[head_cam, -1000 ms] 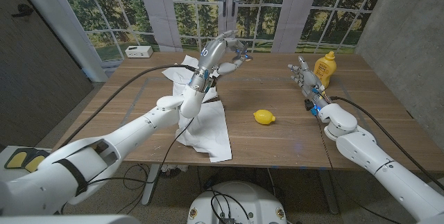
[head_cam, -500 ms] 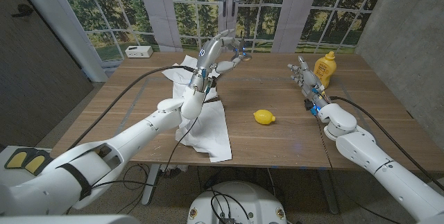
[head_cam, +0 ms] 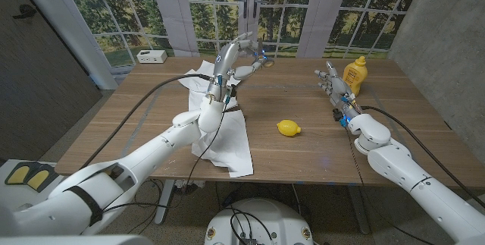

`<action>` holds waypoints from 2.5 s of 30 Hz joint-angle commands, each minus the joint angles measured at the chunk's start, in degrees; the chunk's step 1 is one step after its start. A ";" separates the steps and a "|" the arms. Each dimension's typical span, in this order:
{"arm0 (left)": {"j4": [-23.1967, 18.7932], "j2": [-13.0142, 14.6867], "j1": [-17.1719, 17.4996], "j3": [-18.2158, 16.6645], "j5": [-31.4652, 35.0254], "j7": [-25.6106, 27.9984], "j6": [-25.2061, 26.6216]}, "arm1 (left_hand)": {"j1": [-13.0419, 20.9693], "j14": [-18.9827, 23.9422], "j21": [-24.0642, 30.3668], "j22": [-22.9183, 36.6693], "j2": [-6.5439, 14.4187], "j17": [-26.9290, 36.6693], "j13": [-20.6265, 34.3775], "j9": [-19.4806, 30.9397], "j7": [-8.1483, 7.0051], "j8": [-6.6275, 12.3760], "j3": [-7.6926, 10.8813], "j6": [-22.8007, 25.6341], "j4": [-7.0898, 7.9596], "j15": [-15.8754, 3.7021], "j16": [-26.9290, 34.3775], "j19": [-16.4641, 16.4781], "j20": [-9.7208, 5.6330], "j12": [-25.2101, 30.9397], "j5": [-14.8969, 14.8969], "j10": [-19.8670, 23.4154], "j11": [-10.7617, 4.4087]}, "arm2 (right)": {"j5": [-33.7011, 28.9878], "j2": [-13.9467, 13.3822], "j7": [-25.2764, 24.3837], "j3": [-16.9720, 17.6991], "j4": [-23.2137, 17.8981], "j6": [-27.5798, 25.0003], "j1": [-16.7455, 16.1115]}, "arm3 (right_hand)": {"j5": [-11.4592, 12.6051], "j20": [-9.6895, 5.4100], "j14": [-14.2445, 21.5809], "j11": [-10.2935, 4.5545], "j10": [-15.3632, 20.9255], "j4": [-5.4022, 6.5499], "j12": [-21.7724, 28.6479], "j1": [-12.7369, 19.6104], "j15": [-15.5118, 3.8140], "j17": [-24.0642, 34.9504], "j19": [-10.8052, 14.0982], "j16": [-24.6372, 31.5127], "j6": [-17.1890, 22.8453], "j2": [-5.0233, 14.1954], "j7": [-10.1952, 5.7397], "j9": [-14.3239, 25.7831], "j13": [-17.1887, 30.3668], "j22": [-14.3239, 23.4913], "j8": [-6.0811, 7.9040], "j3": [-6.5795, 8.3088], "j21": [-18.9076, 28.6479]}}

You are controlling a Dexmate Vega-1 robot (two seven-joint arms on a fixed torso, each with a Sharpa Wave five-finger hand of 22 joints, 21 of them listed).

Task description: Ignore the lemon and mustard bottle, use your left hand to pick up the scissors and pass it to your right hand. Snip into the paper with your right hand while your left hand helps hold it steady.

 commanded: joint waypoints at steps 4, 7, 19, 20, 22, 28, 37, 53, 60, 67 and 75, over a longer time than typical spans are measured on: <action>-1.69 -1.48 3.63 -3.41 -6.72 -4.51 -1.46 | 3.32 5.81 0.14 0.15 2.59 0.13 -0.24 -0.11 -6.67 -0.03 -0.18 9.70 -0.09 -5.26 0.44 -0.03 -8.31 -0.30 0.41 3.85 -2.94 | -0.06 -0.13 0.16 0.13 -0.36 0.28 -0.21 | -0.38 0.08 -0.02 -0.42 0.27 -0.02 -0.16 -0.12 0.26 0.09 0.27 0.03 0.33 0.27 0.15 0.10 0.09 0.29 0.05 0.11 0.16; -2.03 -1.98 4.36 -4.23 -9.09 -6.36 -1.76 | 3.32 5.81 0.19 0.15 2.64 0.01 -0.34 -0.26 -6.94 0.00 -0.25 10.08 -0.03 -5.25 0.51 0.10 -8.27 -0.31 0.44 4.03 -2.88 | -0.08 -0.07 0.26 0.07 -0.26 0.36 -0.14 | -0.38 0.10 -0.03 -0.40 0.26 -0.01 -0.16 -0.13 0.25 0.09 0.24 0.03 0.31 0.27 0.13 0.10 0.09 0.29 0.04 0.12 0.15; -2.59 -4.76 6.91 -7.41 -20.99 -15.61 -2.70 | 3.38 5.85 0.26 0.13 2.72 -0.36 -0.75 -0.74 -6.16 -0.31 -0.46 10.21 0.05 -5.25 0.78 0.39 -8.23 -0.40 0.47 4.59 -2.79 | 0.00 0.16 0.52 -0.14 0.20 0.31 0.23 | -0.41 0.06 0.00 -0.43 0.28 0.01 -0.16 -0.15 0.18 0.09 0.26 0.04 0.31 0.26 0.17 0.10 0.09 0.29 0.03 0.17 0.16; -2.55 -5.01 7.08 -7.65 -21.93 -16.29 -2.88 | 3.38 5.85 0.26 0.13 2.72 -0.38 -0.83 -0.76 -6.16 -0.34 -0.47 10.19 0.06 -5.25 0.79 0.40 -8.24 -0.46 0.48 4.57 -2.78 | -0.08 0.14 0.53 -0.19 0.29 0.26 0.31 | -0.42 0.08 0.00 -0.41 0.29 0.01 -0.16 -0.15 0.20 0.09 0.27 0.04 0.31 0.26 0.17 0.10 0.09 0.29 0.03 0.17 0.16; -2.52 -5.39 7.29 -8.12 -22.83 -17.16 -2.90 | 3.37 5.84 0.25 0.13 2.72 -0.42 -0.93 -0.83 -6.29 -0.39 -0.49 10.20 0.07 -5.24 0.83 0.41 -8.24 -0.53 0.48 4.59 -2.76 | -0.02 0.12 0.39 -0.19 0.29 -0.05 0.39 | -0.42 0.07 -0.01 -0.44 0.24 0.01 -0.18 -0.16 0.18 0.09 0.28 0.03 0.30 0.26 0.18 0.10 0.09 0.29 0.02 0.18 0.16; -2.51 -6.28 7.69 -9.08 -25.52 -20.09 -3.24 | 3.44 5.70 0.23 0.12 2.69 -0.68 -1.15 -1.00 -6.20 -0.48 -0.53 10.30 0.04 -5.24 0.75 0.40 -8.26 -0.63 0.51 4.72 -2.74 | -0.01 0.27 0.68 -0.24 0.75 0.29 0.70 | -0.43 0.17 -0.05 -0.43 0.27 0.01 -0.17 -0.15 0.27 0.09 0.23 0.02 0.30 0.26 0.19 0.10 0.09 0.29 0.02 0.21 0.14; -3.81 -7.24 8.47 -10.34 -29.91 -24.27 -2.25 | 3.57 5.73 0.20 0.10 2.58 -0.84 -1.46 -1.32 -6.06 -0.66 -0.58 10.49 -0.04 -5.23 0.88 0.43 -8.27 -0.83 0.55 4.78 -2.77 | 0.03 0.30 0.66 -0.22 0.85 0.35 0.65 | -0.44 0.14 -0.08 -0.46 0.27 0.00 -0.17 -0.13 0.24 0.09 0.23 0.01 0.34 0.29 0.22 0.10 0.09 0.29 0.04 0.27 0.14; -6.61 -8.12 10.18 -11.81 -35.32 -28.68 0.13 | 3.67 5.69 0.13 0.10 2.53 -1.25 -1.83 -1.87 -5.92 -1.03 -0.70 10.70 -0.04 -5.23 0.98 0.34 -8.35 -0.95 0.60 5.12 -2.64 | -0.05 -0.16 1.03 -0.19 0.46 0.15 0.84 | -0.48 0.20 -0.09 -0.47 0.26 0.00 -0.18 -0.10 0.29 0.09 0.18 0.01 0.29 0.31 0.21 0.10 0.09 0.29 0.02 0.37 0.12; -8.74 -8.65 11.23 -12.28 -41.23 -31.75 2.77 | 3.72 5.67 0.11 0.10 2.42 -1.32 -1.95 -2.07 -5.83 -1.29 -0.72 10.50 -0.09 -5.23 1.06 0.28 -8.37 -1.05 0.62 5.11 -2.67 | -0.19 -0.28 1.06 -0.20 0.09 0.22 0.79 | -0.50 0.11 -0.09 -0.39 0.31 0.00 -0.17 -0.10 0.25 0.09 0.20 0.01 0.33 0.30 0.25 0.10 0.09 0.29 0.03 0.40 0.13; -10.15 -9.98 11.82 -12.86 -47.30 -33.53 5.88 | 3.68 5.61 0.09 0.11 2.40 -1.25 -2.15 -2.27 -5.84 -1.48 -0.72 10.48 -0.05 -5.21 1.19 0.22 -8.38 -1.19 0.67 5.10 -2.61 | -0.27 -0.26 1.03 -0.14 -0.28 0.45 0.72 | -0.51 0.07 -0.02 -0.38 0.27 0.00 -0.19 -0.11 0.23 0.09 0.23 0.03 0.29 0.28 0.23 0.10 0.09 0.29 0.01 0.42 0.14; -10.27 -10.90 12.10 -13.62 -51.20 -34.00 7.47 | 3.69 5.61 0.09 0.11 2.42 -1.28 -2.18 -2.43 -5.79 -1.64 -0.72 10.43 -0.03 -5.21 1.25 0.21 -8.38 -1.18 0.70 5.16 -2.65 | -0.35 -0.47 0.94 -0.07 -0.66 0.33 0.48 | -0.53 0.07 -0.01 -0.41 0.24 0.00 -0.20 -0.11 0.29 0.08 0.23 0.03 0.39 0.27 0.24 0.10 0.09 0.29 0.05 0.46 0.14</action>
